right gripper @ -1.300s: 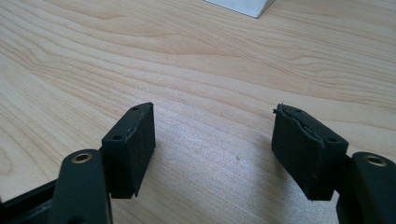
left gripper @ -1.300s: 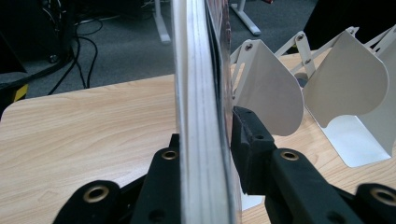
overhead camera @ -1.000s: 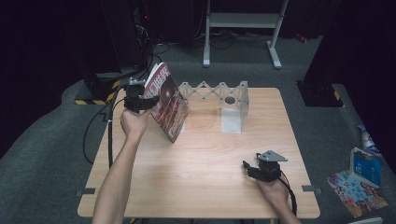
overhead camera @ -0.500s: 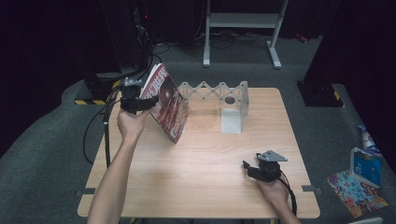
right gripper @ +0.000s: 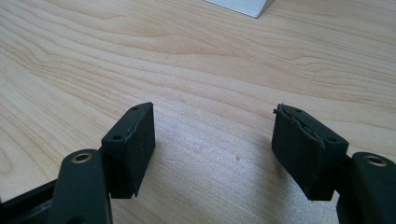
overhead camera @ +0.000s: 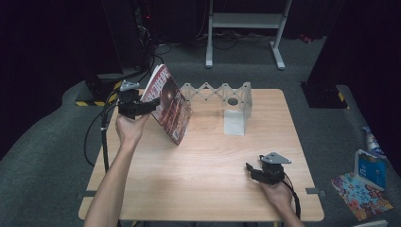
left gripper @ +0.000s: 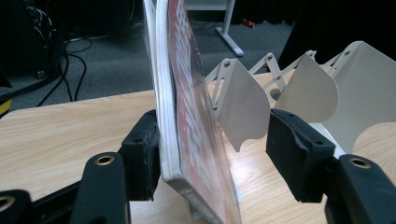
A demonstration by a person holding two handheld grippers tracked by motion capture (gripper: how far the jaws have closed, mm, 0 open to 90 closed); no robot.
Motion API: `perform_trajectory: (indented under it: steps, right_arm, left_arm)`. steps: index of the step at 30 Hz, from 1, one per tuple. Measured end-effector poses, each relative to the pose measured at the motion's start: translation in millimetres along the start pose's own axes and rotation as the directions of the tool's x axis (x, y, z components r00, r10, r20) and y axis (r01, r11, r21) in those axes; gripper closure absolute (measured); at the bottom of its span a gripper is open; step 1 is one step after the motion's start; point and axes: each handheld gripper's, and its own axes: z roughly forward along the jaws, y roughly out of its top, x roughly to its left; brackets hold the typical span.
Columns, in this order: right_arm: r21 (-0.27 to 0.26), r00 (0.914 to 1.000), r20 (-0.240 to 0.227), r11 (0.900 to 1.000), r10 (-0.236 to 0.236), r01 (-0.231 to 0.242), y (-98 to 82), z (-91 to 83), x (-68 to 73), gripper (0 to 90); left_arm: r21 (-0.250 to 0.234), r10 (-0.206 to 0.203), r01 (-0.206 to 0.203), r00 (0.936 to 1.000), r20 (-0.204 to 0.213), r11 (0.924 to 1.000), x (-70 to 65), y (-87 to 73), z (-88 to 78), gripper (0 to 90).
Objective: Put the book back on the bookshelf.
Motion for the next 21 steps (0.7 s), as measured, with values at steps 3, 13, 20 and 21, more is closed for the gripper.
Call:
perform_trajectory:
  steps: [3,13,20,21]
  right_arm:
    - [0.001,1.0,0.0,1.0,0.001,-0.001,-0.1,-0.1,0.0,30.4]
    - [0.001,1.0,0.001,1.0,0.001,-0.001,-0.2,-0.2,0.1,30.4]
    - [-0.001,1.0,0.0,1.0,0.0,0.0,-0.1,-0.1,0.0,30.4]
    - [0.0,1.0,0.001,1.0,0.001,-0.001,-0.2,-0.2,0.1,30.4]
  left_arm:
    - [-0.01,-0.006,0.006,1.0,0.005,0.9999,0.0,-0.5,-3.5,37.6]
    - [-0.034,-0.009,0.009,0.9998,0.019,0.9994,1.2,-4.2,-16.8,37.0]
    - [-0.051,-0.001,0.003,0.9995,0.033,0.9987,1.1,-6.7,-27.6,36.5]
    - [-0.054,-0.002,0.004,0.9994,0.036,0.9985,0.9,-7.2,-28.8,36.4]
